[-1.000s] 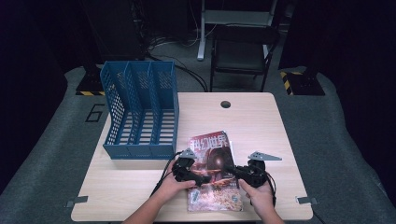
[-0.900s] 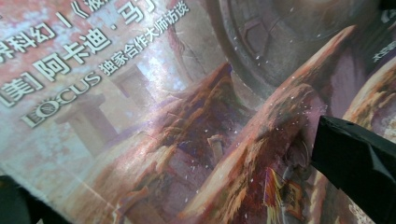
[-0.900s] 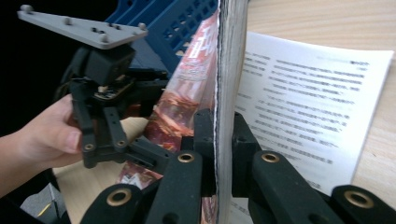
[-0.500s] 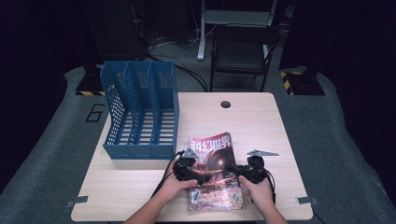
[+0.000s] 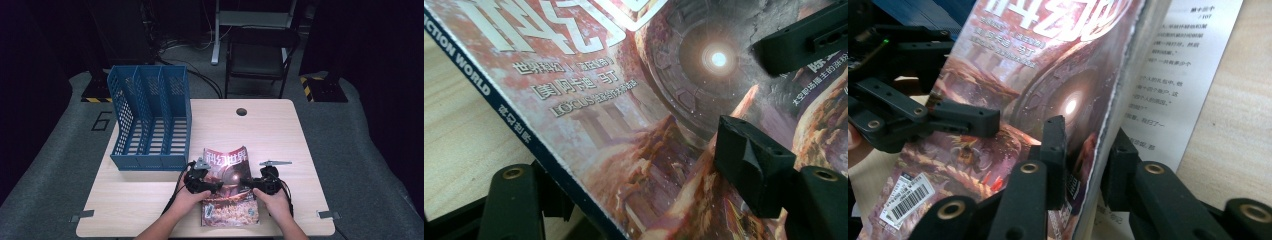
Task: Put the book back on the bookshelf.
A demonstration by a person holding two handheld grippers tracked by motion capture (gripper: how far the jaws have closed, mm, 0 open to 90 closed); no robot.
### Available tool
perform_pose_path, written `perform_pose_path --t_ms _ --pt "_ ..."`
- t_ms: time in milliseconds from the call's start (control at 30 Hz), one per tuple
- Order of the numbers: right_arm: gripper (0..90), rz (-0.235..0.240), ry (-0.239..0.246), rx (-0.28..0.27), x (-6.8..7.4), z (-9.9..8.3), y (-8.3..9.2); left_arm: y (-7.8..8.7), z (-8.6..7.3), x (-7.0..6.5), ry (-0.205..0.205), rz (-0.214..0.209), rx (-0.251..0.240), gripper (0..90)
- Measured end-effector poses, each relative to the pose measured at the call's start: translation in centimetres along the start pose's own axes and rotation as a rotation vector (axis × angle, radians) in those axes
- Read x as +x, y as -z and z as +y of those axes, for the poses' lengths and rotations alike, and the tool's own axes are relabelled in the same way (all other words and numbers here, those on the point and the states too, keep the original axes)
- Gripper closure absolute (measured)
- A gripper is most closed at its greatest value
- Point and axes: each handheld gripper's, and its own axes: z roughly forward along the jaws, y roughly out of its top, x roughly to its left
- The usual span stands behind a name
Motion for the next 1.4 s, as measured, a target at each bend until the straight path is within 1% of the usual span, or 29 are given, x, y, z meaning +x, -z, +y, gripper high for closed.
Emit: perform_pose_path --t_ms 33,67,167,200,267,300,367,400,433,467,500,533,600,667,700,733,767,800,833,900,933,967,1000,1167,1233,1267,1300,1333,1400 --pt "72.9 0.000 0.000 0.000 0.0 0.0 0.0 0.0 0.0 -0.1 0.004 0.003 -0.005 31.5" --pt "70.7 0.001 -0.007 0.012 -0.1 0.0 0.0 0.0 0.0 -0.1 -0.009 0.012 0.004 32.0" --pt "68.5 -0.001 -0.004 0.025 -0.3 0.0 -0.1 0.0 0.0 -0.2 -0.008 0.023 0.002 33.6" --pt "66.1 -0.007 -0.003 0.040 -0.3 0.0 -0.2 0.0 0.0 -0.2 -0.013 0.027 0.001 34.1" --pt "65.5 -0.008 -0.010 0.047 -0.4 0.0 -0.2 0.0 0.0 -0.2 0.013 0.026 -0.002 35.4" --pt "64.6 -0.005 -0.015 0.051 -0.4 0.0 -0.2 0.0 0.0 0.0 -0.003 0.030 0.000 36.4" --pt "63.6 -0.002 -0.013 0.059 -0.4 0.0 -0.2 0.1 0.0 0.1 0.002 0.029 0.000 37.5" --pt "63.0 -0.001 -0.014 0.069 -0.5 0.0 -0.2 0.1 0.0 0.1 0.012 0.026 -0.002 38.5" --pt "63.0 0.009 -0.037 0.081 -0.6 0.0 -0.3 0.1 0.0 0.1 0.011 0.035 -0.005 40.5" --pt "63.2 0.016 -0.034 0.077 -0.8 0.0 -0.3 0.2 0.0 0.2 0.048 0.023 -0.006 42.0" --pt "63.2 0.016 -0.034 0.077 -0.8 0.0 -0.3 0.2 0.0 0.2 0.048 0.023 -0.006 43.8" --pt "63.9 0.021 -0.044 0.076 -0.9 0.0 -0.3 0.2 0.1 0.5 0.062 0.022 -0.005 45.7" --pt "65.6 0.025 -0.047 0.078 -1.0 0.0 -0.3 0.3 0.2 0.8 0.103 0.006 -0.011 49.6" --pt "67.7 0.028 -0.050 0.079 -1.0 0.1 -0.3 0.3 0.3 0.9 0.115 0.000 -0.012 52.3" --pt "69.1 0.032 -0.043 0.078 -1.1 0.1 -0.4 0.5 0.4 1.0 0.106 -0.003 -0.007 54.0" --pt "69.1 0.032 -0.043 0.078 -1.1 0.1 -0.4 0.5 0.4 1.0 0.106 -0.003 -0.007 56.7" --pt "70.7 0.036 -0.044 0.076 -1.1 0.1 -0.3 0.6 0.5 1.0 0.093 -0.005 -0.009 56.7" --pt "73.5 0.047 -0.048 0.072 -1.0 0.2 -0.2 0.9 0.8 0.7 0.079 -0.008 -0.005 60.9" --pt "73.8 0.048 -0.045 0.073 -1.0 0.3 -0.2 1.0 0.9 0.7 0.061 0.000 -0.005 62.2" --pt "74.4 0.046 -0.040 0.074 -0.9 0.3 -0.2 1.1 1.0 0.6 0.060 -0.002 0.003 62.9" --pt "74.4 0.046 -0.040 0.074 -0.9 0.3 -0.2 1.2 1.0 0.6 0.052 -0.001 0.011 62.9" --pt "74.7 0.046 -0.058 0.086 -0.6 0.3 -0.1 1.3 1.1 0.6 0.050 0.002 0.013 63.3" --pt "75.1 0.045 -0.027 0.075 -0.7 0.4 -0.1 1.4 1.1 0.6 0.050 -0.005 0.013 64.4" --pt "75.8 0.049 -0.022 0.067 -0.4 0.5 0.2 1.9 1.3 0.4 0.057 -0.013 -0.003 66.0" --pt "76.5 0.056 -0.013 0.054 -0.2 0.5 0.4 2.5 1.6 0.2 0.027 -0.013 -0.015 66.4" --pt "76.7 0.059 -0.023 0.057 -0.1 0.6 0.6 2.7 1.7 0.0 0.008 -0.009 -0.014 66.3" --pt "77.0 0.060 -0.010 0.048 -0.1 0.6 0.7 2.7 1.7 0.0 0.008 -0.009 -0.014 66.2" --pt "77.2 0.065 -0.005 0.039 0.0 0.6 0.8 2.9 1.7 -0.1 -0.001 -0.009 -0.019 66.2" --pt "77.5 0.067 -0.008 0.037 0.1 0.6 1.0 3.3 1.9 0.0 -0.011 -0.018 -0.020 66.2"
